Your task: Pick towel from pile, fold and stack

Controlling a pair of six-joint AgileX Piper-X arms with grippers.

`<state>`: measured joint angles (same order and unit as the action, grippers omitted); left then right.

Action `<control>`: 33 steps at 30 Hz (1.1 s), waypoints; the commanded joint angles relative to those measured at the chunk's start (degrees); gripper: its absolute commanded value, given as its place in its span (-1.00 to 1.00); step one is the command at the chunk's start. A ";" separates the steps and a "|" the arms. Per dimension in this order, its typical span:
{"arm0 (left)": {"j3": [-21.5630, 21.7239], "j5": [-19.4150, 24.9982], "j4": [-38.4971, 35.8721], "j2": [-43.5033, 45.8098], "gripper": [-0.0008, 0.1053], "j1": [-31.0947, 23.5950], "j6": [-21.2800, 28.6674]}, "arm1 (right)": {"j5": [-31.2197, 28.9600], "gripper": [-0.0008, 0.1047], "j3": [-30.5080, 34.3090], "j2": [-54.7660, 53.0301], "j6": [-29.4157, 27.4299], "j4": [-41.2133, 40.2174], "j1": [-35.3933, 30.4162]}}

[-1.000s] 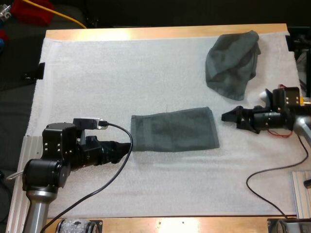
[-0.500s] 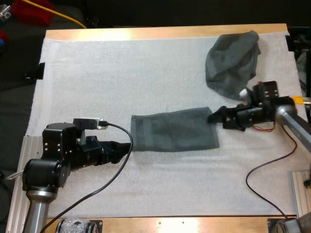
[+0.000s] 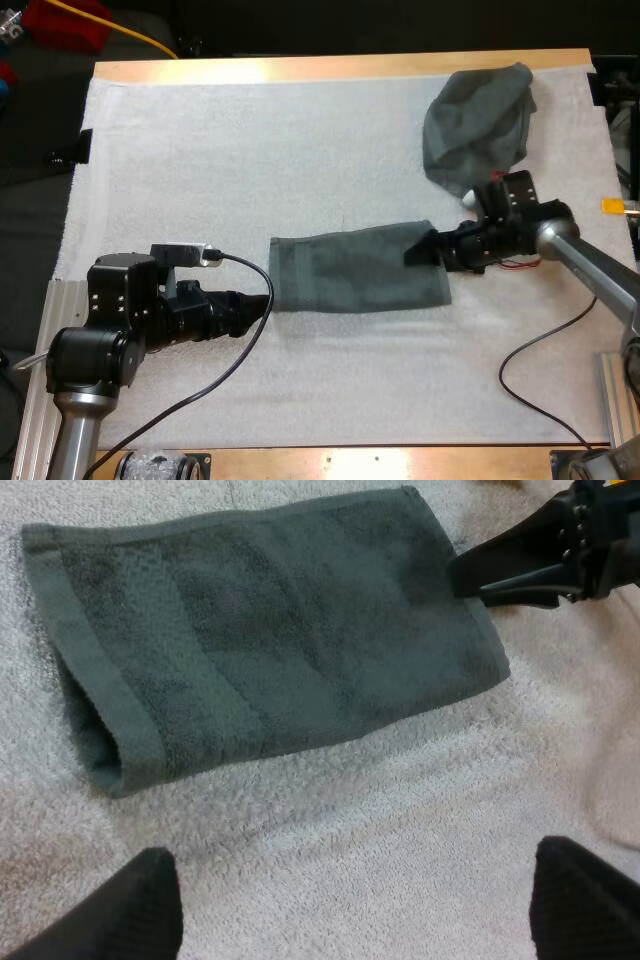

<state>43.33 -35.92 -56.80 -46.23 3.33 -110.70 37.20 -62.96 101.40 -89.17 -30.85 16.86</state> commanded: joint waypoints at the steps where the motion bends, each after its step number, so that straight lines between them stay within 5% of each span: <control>1: 0.30 0.18 -0.11 0.28 0.33 0.31 0.39 | 0.18 0.51 0.86 1.57 0.70 -1.47 1.51; 13: 0.30 -2.41 -0.11 0.28 0.33 0.31 0.39 | 1.24 0.50 0.86 1.57 5.05 -1.19 6.05; 16: 0.30 -2.71 -0.39 0.28 0.33 0.31 0.39 | 1.06 0.21 0.86 1.57 6.29 -1.47 6.08; 20: 0.30 -4.92 -0.90 0.28 0.33 0.31 0.39 | -0.53 -0.55 0.86 1.57 7.65 -1.56 6.08; 23: 0.30 -5.71 -1.32 0.28 0.33 0.31 0.39 | -0.65 -0.92 0.86 1.57 7.95 -1.56 6.08; 33: 0.30 -9.20 -1.71 0.28 0.33 0.31 0.39 | -18.43 -0.94 0.73 -4.64 2.36 -10.85 6.12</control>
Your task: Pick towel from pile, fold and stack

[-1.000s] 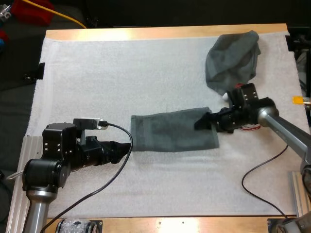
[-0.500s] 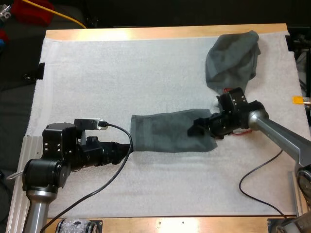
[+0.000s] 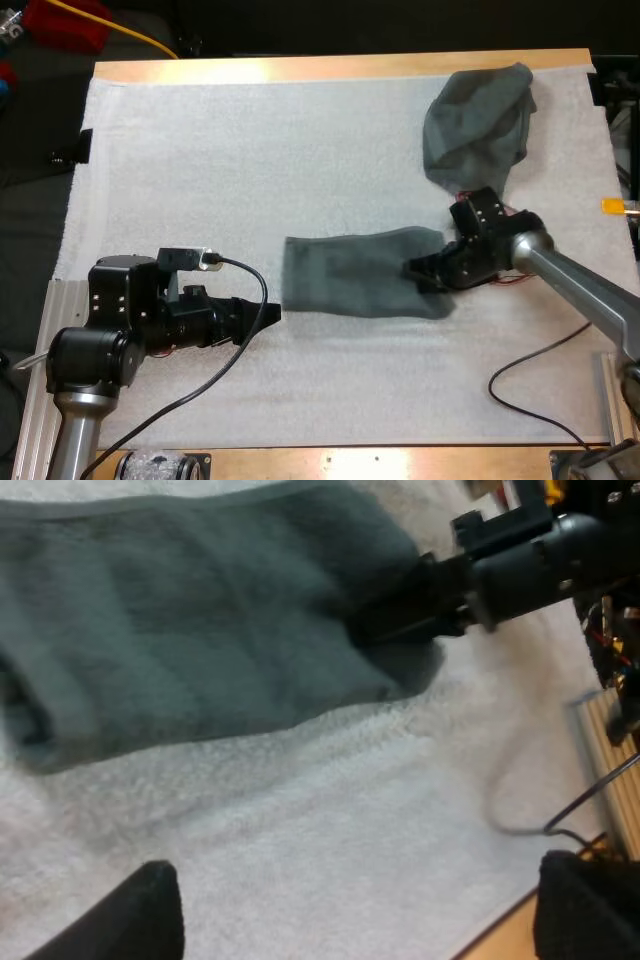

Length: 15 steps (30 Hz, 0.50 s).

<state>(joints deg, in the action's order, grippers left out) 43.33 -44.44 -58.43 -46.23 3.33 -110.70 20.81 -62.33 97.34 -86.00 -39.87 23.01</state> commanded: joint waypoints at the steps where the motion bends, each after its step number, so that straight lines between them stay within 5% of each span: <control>1: 0.30 -1.05 -0.14 0.28 0.33 0.31 0.39 | -3.95 -0.94 0.10 -1.29 -1.33 -2.79 -0.03; 15: 0.30 -1.31 -2.41 0.28 0.33 7.82 0.39 | -31.09 -0.94 -0.12 -9.84 -5.68 -18.51 -0.03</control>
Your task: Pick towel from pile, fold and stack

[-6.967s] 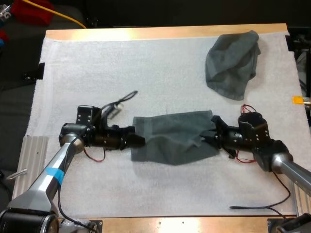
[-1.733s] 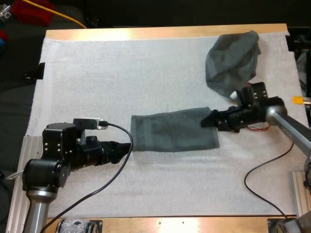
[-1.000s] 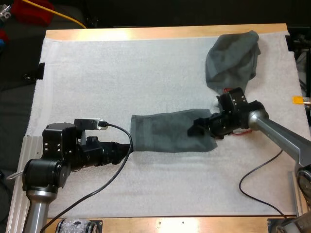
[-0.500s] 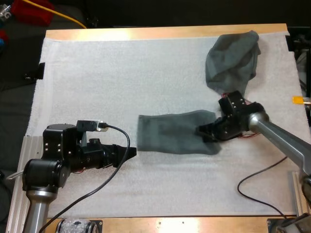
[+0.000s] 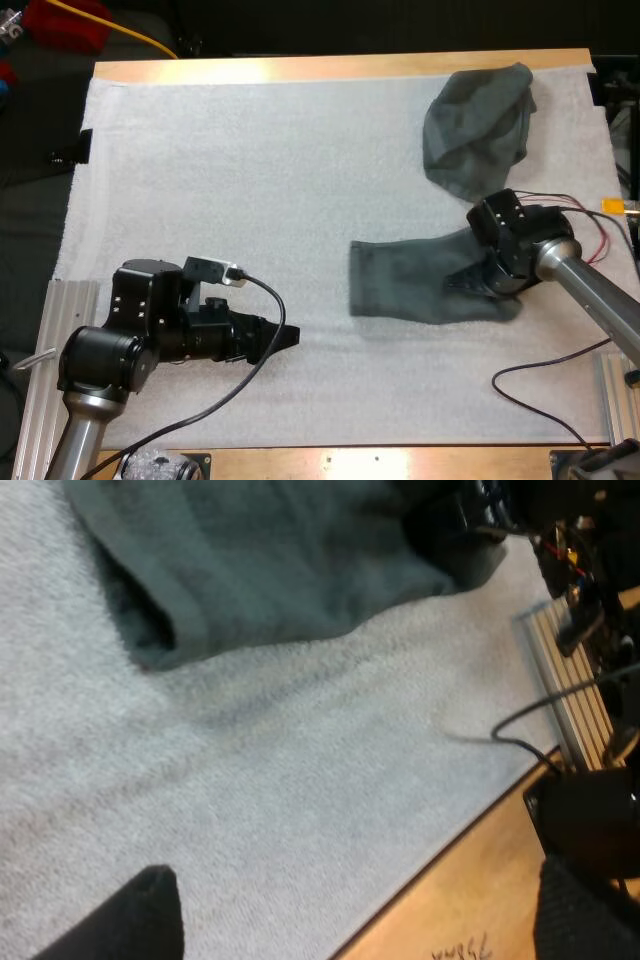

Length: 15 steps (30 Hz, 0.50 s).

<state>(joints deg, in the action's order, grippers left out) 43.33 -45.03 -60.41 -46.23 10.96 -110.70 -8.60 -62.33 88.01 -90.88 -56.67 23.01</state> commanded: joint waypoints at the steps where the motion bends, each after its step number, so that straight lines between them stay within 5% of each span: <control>1: 0.30 -0.72 -0.43 0.28 0.33 0.22 0.39 | -3.03 -0.94 -0.38 -0.79 -0.80 -2.57 -0.03; 7: 0.30 -0.72 -0.68 0.28 0.33 0.21 0.85 | -4.79 -0.94 -3.22 -2.22 -0.12 -5.34 0.05; 15: 0.30 -0.72 -0.68 0.28 0.33 0.21 0.89 | 10.03 -0.94 -6.00 -2.17 8.98 -1.99 1.29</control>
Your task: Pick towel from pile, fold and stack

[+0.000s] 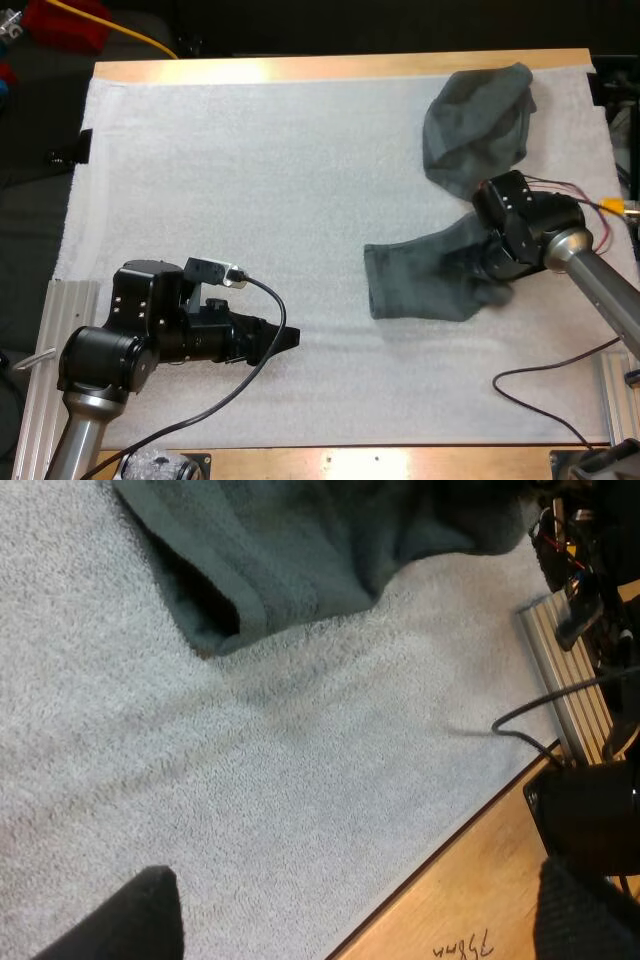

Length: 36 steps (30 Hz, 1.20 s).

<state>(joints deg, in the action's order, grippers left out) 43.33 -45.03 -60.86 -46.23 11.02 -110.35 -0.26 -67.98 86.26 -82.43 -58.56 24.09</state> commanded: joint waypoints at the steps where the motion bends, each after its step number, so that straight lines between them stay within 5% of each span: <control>1: 0.30 -0.72 -0.23 0.28 0.33 0.14 0.54 | 2.66 -0.94 -0.35 -0.19 1.35 0.65 0.68; 23: 0.30 -0.72 -0.89 0.28 0.33 0.14 1.34 | 16.28 -0.94 -0.35 11.50 13.18 15.44 8.90; 33: 0.30 -0.72 -0.89 0.28 0.33 0.14 1.39 | 16.33 -0.93 -0.35 14.41 14.23 18.56 10.21; 36: 0.30 -0.72 -0.89 0.28 0.33 0.14 1.39 | 16.28 -0.71 -0.35 14.40 14.23 19.83 10.21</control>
<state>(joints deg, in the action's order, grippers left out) 43.33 -45.03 -61.39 -46.23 11.02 -109.12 15.47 -67.98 100.65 -68.13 -39.11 34.16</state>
